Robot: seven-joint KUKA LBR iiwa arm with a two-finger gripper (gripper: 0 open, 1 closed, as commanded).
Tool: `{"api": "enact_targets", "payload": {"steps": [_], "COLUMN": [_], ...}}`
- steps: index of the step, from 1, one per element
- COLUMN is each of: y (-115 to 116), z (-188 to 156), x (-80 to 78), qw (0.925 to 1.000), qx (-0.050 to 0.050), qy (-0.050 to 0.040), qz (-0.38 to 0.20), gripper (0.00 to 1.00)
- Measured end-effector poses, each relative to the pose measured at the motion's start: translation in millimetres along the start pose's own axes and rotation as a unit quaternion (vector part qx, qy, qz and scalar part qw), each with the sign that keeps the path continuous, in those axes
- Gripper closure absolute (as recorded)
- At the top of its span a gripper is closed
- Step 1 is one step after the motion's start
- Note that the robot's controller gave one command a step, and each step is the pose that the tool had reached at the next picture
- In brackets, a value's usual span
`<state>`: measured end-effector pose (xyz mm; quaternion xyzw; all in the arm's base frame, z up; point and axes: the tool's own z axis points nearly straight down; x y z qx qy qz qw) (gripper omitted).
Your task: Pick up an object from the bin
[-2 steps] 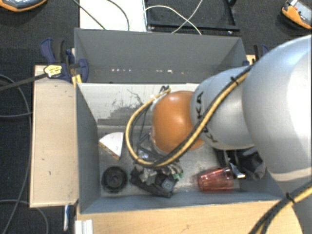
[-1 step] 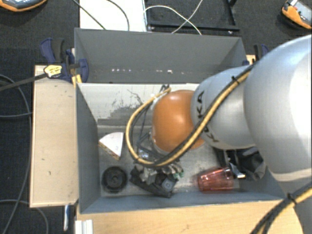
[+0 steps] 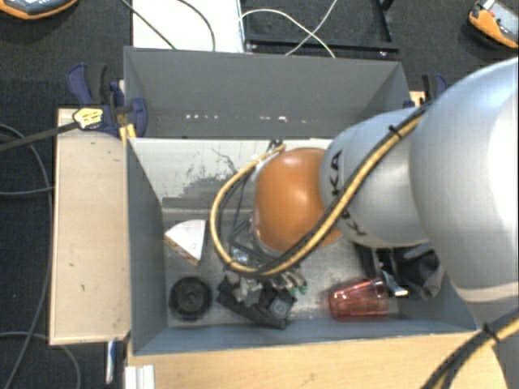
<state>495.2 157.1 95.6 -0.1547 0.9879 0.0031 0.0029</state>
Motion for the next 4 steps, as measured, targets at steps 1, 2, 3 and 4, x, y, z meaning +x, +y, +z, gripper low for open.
{"api": "enact_targets", "payload": {"steps": [1, 2, 3, 4], "y": [0, 0, 0, 0], "z": [-13, -25, -37, -46], "x": [-0.2, -1.4, -0.9, -1.2], "qw": [1.0000, 1.0000, 1.0000, 1.0000], "qx": [0.000, 0.000, 0.000, 0.000], "qy": [-0.0004, -0.0023, -0.0013, -0.0019], "qz": [0.000, 0.000, 0.000, 0.000], "gripper": [1.00, 1.00, 1.00, 1.00]}}
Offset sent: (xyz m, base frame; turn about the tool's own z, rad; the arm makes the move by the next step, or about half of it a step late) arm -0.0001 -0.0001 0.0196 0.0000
